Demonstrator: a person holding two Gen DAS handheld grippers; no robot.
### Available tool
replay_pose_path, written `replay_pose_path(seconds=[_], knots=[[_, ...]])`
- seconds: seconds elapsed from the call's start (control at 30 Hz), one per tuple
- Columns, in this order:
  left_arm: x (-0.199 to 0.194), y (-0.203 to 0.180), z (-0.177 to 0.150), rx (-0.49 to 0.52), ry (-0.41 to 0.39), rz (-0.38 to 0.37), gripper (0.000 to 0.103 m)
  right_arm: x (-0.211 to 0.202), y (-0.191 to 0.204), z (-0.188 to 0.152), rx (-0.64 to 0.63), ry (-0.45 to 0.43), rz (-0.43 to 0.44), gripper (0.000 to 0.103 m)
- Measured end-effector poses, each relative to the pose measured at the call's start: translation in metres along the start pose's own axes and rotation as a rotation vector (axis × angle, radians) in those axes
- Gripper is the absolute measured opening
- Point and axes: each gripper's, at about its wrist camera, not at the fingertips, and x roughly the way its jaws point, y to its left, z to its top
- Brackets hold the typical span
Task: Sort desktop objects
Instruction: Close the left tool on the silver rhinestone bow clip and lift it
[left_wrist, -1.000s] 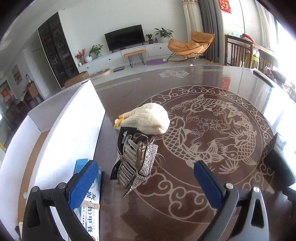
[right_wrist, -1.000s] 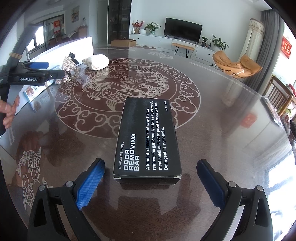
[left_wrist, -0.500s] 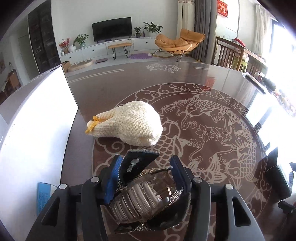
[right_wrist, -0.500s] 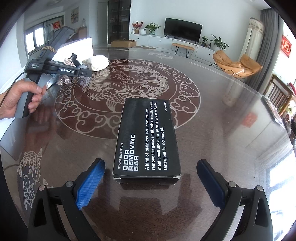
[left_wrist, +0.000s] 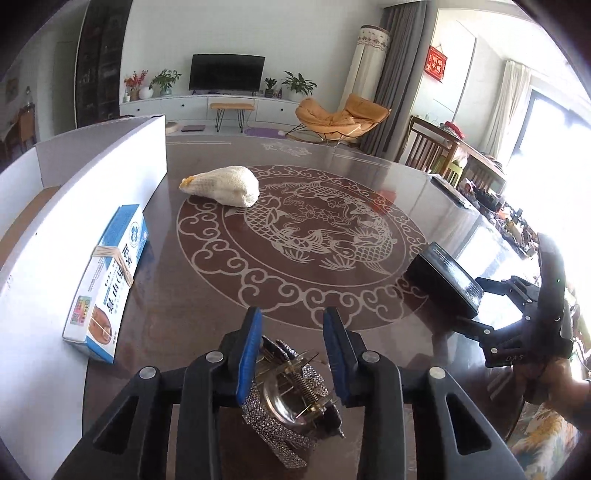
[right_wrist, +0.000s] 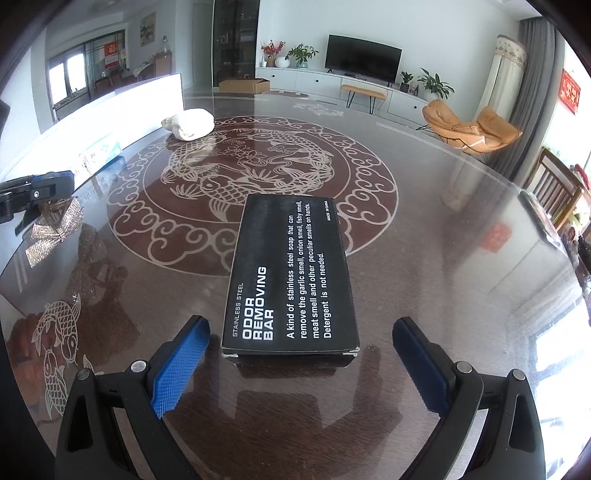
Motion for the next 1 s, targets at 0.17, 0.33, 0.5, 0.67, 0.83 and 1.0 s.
replay_pose_path(seconds=[0.17,0.33,0.5,0.67,0.83,1.0], knots=[[-0.011,0.012,-0.015,-0.049,-0.002,-0.026,0.037,0.001,-0.010,-0.001,0.041,0.017,0.091,0.100],[-0.030,0.022,-0.023,-0.120,-0.034,0.014,0.076,0.000,-0.018,-0.002,0.100,0.000,0.100,0.100],[-0.046,0.013,-0.032,-0.144,-0.053,0.050,0.092,0.000,-0.008,-0.001,0.054,0.001,0.078,0.100],[-0.018,-0.007,-0.046,-0.089,0.043,0.180,0.092,0.005,-0.006,0.002,0.032,0.035,0.121,0.100],[0.005,-0.016,-0.052,-0.062,0.094,0.231,0.054,0.005,-0.013,0.033,0.043,0.102,0.194,0.100],[-0.003,-0.018,-0.058,-0.047,0.057,0.220,0.053,0.038,-0.008,0.063,0.006,0.327,0.202,0.099]])
